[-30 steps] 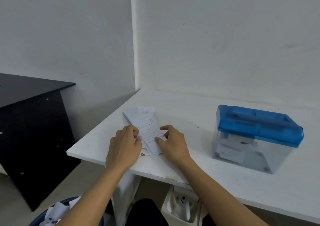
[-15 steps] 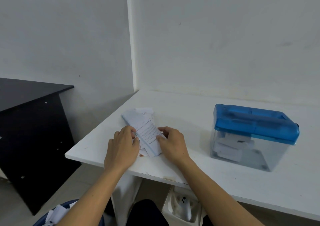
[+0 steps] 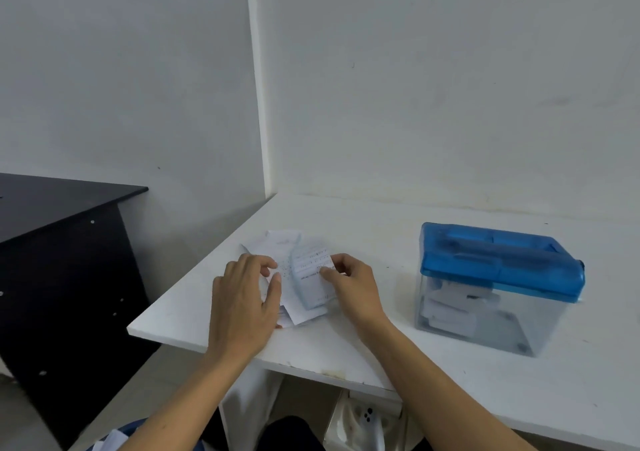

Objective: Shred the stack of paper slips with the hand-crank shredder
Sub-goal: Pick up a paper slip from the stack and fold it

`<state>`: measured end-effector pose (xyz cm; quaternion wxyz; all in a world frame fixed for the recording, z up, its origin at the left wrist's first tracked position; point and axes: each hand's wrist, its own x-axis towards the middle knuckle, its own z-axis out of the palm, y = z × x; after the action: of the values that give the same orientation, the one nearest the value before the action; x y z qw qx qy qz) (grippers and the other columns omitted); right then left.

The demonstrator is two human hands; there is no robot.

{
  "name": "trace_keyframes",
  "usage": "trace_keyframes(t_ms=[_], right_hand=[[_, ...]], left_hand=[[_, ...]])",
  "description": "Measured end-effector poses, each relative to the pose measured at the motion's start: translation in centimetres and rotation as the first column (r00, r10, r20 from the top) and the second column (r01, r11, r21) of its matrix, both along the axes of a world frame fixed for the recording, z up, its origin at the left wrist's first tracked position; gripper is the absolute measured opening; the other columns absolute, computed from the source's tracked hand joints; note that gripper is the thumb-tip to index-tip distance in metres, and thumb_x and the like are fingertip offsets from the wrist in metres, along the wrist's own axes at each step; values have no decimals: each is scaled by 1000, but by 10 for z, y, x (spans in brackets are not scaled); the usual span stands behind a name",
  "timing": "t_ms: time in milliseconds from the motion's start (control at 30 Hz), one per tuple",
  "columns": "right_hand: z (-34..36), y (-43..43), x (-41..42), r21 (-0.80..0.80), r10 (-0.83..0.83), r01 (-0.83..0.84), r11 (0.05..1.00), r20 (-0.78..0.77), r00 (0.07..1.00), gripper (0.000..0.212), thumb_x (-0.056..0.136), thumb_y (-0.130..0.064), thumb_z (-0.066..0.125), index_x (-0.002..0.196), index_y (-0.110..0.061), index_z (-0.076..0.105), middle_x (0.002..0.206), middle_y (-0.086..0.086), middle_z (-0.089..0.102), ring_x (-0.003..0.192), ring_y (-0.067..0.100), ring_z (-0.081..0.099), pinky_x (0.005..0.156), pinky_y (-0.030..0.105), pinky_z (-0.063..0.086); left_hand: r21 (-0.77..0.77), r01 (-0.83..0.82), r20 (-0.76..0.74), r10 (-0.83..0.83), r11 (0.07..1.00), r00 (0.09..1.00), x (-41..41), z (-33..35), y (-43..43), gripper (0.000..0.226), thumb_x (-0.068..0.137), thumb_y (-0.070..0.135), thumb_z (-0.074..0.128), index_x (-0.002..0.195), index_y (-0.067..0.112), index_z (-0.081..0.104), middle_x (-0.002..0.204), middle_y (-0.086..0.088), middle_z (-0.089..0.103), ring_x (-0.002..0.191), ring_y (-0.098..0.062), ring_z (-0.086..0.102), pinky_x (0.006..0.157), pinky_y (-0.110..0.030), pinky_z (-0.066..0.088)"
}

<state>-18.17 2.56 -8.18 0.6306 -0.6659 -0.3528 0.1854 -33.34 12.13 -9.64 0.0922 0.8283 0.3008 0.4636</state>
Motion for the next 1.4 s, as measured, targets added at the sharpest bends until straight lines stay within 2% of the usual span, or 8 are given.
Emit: trace_keyframes(t_ms=[100,233,467,733,867,933,1167,1400], right_hand=[[19,-6,1,61,31,-28,998,-51,998,12,97,-17,61,99,-18,73,98,-1,74,93,16,67,68,18,50],[50,-20,6,146,73,-65,987,-54,996,13,96,-19,64,106,-18,73,102,0,75,96,18,68,78,28,55],[111,-69,35,196,83,-95,976,67,994,15,95,-20,68,108,-16,72,105,7,74,100,25,71,88,40,58],[155,-158,97,37,-153,150,988,357,922,16,98,-21,61,89,-20,74,87,4,75,76,13,60,70,31,52],[161,-195,121,-40,-237,284,958,449,862,18,99,-30,60,87,-24,72,82,-3,72,68,12,56,61,26,52],[157,-205,132,-75,-258,331,941,476,841,17,100,-30,60,92,-21,72,81,-6,70,61,9,54,50,12,44],[119,-211,150,-275,-162,333,902,498,852,21,101,-30,58,84,-20,68,78,-9,63,62,9,54,49,10,41],[117,-211,152,-280,-157,367,887,565,810,14,101,-33,57,98,-23,67,97,-12,63,83,13,61,57,10,46]], left_hand=[[-214,37,57,-25,976,998,12,26,-15,30,101,54,41,106,26,51,101,11,56,89,-10,52,73,-26,41],[-694,344,311,-168,633,935,33,75,-27,36,100,51,50,102,20,68,101,-3,69,85,-19,59,72,-32,46],[-523,618,484,-393,587,782,76,123,-58,17,98,30,64,114,29,71,106,8,75,102,-13,70,86,-35,60],[-395,699,446,-541,596,713,157,162,-116,21,98,35,63,119,33,64,109,14,69,102,-8,64,86,-28,59],[-414,765,428,-636,494,642,194,166,-139,8,97,31,65,104,35,64,109,11,70,103,-11,65,84,-32,61],[-438,770,384,-677,465,627,208,161,-142,10,97,25,66,100,35,65,105,13,71,100,-9,66,83,-30,61],[-475,695,86,-758,540,647,219,136,-137,25,90,9,73,103,29,66,104,14,72,93,-4,69,76,-12,54],[-510,630,-87,-764,586,640,215,136,-128,30,87,15,78,114,24,70,106,10,74,96,-6,69,91,-23,55]])
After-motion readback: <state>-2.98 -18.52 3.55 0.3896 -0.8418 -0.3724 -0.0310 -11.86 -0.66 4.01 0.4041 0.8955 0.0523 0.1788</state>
